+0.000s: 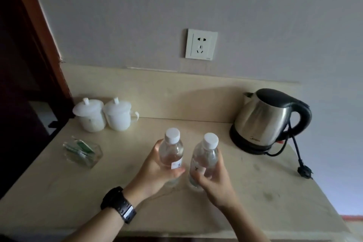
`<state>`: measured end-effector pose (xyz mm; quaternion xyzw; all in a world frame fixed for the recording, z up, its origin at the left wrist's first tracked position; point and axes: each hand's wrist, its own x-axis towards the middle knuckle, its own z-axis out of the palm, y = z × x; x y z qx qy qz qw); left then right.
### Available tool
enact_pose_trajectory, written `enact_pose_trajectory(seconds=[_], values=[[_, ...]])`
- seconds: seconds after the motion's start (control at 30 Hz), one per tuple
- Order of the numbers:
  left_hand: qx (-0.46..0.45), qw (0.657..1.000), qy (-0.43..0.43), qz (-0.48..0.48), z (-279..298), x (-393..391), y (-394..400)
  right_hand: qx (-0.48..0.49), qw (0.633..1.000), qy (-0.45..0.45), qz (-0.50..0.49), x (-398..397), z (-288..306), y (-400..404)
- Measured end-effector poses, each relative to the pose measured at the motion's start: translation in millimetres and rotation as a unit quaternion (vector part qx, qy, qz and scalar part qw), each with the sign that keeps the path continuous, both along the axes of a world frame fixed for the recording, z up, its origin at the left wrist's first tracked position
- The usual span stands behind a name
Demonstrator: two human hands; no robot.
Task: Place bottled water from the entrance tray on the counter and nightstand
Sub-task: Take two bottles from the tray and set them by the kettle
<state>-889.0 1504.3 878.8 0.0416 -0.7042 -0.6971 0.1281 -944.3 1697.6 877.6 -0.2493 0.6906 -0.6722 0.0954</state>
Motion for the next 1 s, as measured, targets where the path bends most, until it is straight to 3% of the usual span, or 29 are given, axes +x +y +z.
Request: enact_pose_trajectory(seconds=[0.13,0.2,0.5,0.73,1.0], values=[[-0.153,0.985,-0.057,0.059,-20,13,-2,0.166,0.986,0.019,-0.016,-4,-22,17],[-0.176,0.977,-0.084,0.091,-22,9,-10,0.194,0.979,0.031,-0.049,-11,-22,18],[-0.193,0.969,-0.098,0.119,-5,-92,-39,0.151,0.974,0.021,-0.17,-118,-11,-12],[-0.17,0.973,-0.081,0.132,-13,-148,-33,0.14,0.98,0.017,-0.138,-161,-13,-38],[-0.177,0.973,-0.03,0.143,-19,-160,-30,0.13,0.988,0.034,-0.072,-183,-14,-53]])
